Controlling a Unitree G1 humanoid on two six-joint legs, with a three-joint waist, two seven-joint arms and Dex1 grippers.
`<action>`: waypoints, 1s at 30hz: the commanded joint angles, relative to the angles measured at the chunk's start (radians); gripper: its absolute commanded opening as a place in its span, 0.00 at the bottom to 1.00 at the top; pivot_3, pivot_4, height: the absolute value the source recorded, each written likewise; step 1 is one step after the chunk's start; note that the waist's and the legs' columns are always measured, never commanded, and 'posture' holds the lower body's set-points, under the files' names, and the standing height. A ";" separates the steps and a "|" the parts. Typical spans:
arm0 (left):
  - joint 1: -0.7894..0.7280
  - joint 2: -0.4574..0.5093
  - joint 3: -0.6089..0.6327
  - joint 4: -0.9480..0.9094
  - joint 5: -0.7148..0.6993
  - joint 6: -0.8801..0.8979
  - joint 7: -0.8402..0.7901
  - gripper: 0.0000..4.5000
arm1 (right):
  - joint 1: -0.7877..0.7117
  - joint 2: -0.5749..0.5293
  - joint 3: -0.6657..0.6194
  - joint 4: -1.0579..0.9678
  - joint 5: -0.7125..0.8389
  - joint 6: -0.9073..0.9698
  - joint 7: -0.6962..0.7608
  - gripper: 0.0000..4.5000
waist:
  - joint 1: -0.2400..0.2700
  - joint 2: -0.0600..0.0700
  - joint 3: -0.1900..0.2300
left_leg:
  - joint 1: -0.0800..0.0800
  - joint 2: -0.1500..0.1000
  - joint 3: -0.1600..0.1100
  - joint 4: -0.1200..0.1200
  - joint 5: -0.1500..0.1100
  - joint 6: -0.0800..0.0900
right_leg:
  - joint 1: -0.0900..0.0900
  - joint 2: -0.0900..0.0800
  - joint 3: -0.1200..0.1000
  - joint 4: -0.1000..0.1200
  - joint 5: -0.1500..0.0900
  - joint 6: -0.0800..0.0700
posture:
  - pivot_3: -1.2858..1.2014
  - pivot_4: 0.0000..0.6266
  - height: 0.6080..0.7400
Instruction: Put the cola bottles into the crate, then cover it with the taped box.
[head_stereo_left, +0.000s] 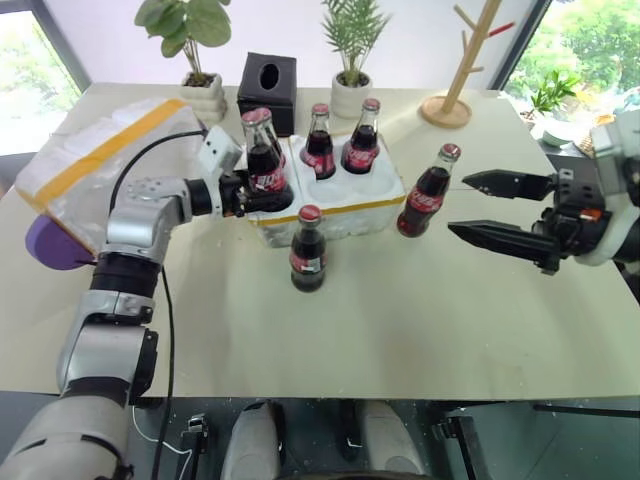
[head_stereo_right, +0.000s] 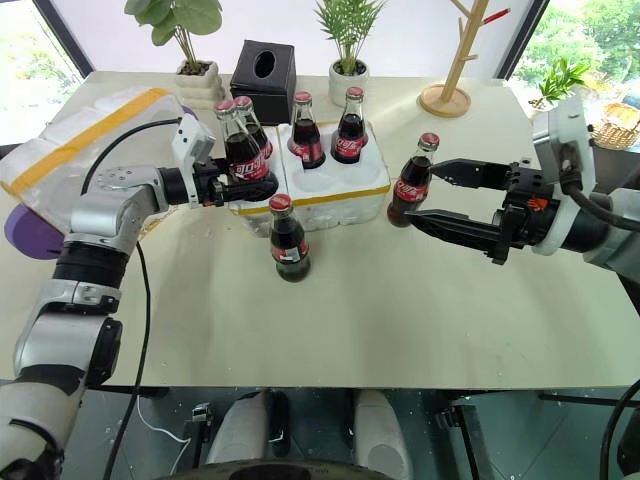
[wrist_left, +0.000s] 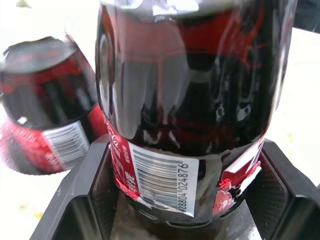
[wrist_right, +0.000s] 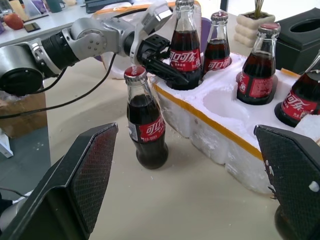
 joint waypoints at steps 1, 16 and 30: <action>-0.007 -0.020 0.010 -0.025 0.005 -0.026 -0.005 0.94 | -0.014 0.021 0.028 -0.019 -0.031 -0.040 -0.017 1.00 | 0.001 0.000 0.000 | 0.000 0.000 0.000 0.000 0.000 0.000 | 0.000 0.000 0.000 0.000 0.000 0.000 | 0.52 0.24 1.00; 0.092 0.296 0.224 -0.465 -0.253 0.322 -0.170 0.99 | -0.029 0.111 0.295 -0.048 -0.239 -0.157 -0.025 1.00 | -0.026 0.000 0.000 | 0.001 0.001 -0.001 0.000 0.000 0.000 | 0.001 0.001 0.000 0.002 0.000 0.000 | 0.52 0.24 1.00; 0.567 0.574 0.431 -0.821 -0.377 0.402 -0.254 0.99 | -0.209 0.467 0.649 0.198 -0.516 -0.272 -0.019 1.00 | -0.021 0.002 -0.001 | 0.001 0.000 0.000 0.000 0.001 -0.002 | 0.000 -0.001 0.000 0.003 -0.002 -0.003 | 0.52 0.24 1.00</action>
